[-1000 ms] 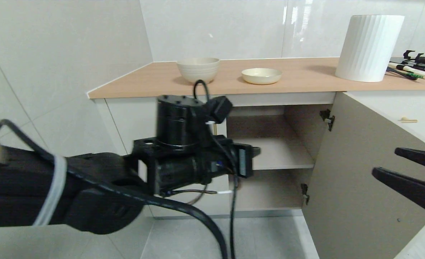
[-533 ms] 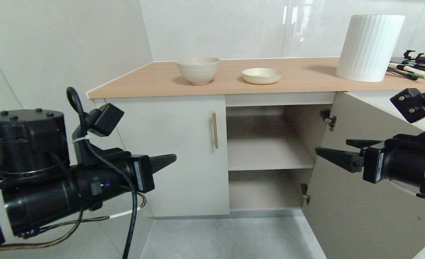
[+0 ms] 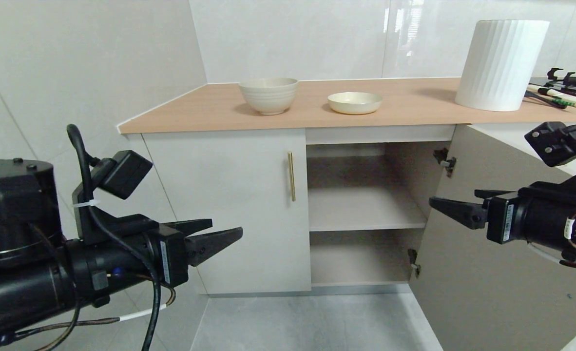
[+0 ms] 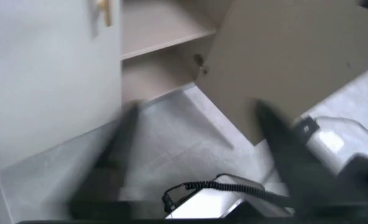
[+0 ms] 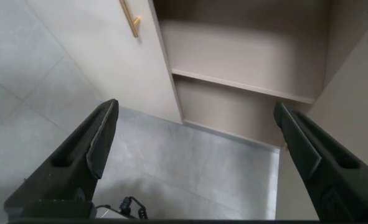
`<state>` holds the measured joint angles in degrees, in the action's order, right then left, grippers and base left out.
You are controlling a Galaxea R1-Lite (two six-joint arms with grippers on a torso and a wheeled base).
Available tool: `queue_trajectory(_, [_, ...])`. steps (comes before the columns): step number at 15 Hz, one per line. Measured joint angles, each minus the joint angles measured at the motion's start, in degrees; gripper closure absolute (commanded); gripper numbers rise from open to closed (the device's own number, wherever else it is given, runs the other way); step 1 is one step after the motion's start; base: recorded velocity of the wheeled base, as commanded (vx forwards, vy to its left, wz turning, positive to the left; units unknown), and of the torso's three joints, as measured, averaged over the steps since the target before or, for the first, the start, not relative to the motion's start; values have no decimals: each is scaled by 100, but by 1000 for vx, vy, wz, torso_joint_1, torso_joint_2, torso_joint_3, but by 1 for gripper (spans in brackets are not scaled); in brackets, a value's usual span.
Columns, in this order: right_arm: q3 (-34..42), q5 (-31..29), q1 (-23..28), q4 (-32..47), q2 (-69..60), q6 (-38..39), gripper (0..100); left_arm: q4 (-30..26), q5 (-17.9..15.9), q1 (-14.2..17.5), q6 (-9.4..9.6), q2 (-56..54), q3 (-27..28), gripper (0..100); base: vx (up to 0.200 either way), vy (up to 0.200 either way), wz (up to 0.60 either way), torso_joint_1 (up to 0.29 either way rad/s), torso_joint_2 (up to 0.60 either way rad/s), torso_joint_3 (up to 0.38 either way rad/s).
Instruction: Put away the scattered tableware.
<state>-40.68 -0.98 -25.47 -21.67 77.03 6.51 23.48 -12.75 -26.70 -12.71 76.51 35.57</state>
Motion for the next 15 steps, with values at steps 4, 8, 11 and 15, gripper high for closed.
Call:
queue_trajectory(4, [-2, 2, 0, 0, 11, 0, 0, -60, 27, 2, 16, -55, 87, 0, 0, 0, 0, 0, 0, 0])
queue_trajectory(8, [-2, 2, -2, 0, 12, -2, 0, -71, 99, 66, 7, -129, 106, 0, 0, 0, 0, 0, 0, 0])
queue_trajectory(11, [-2, 5, -24, 0, 15, -2, 0, -129, 94, 339, 16, -187, 166, 0, 200, 0, 0, -1, -1, 9])
queue_trajectory(15, [2, 2, -33, 0, 23, -2, 0, -263, 82, 528, 16, -236, 277, 0, 200, 0, 0, 2, 5, 2])
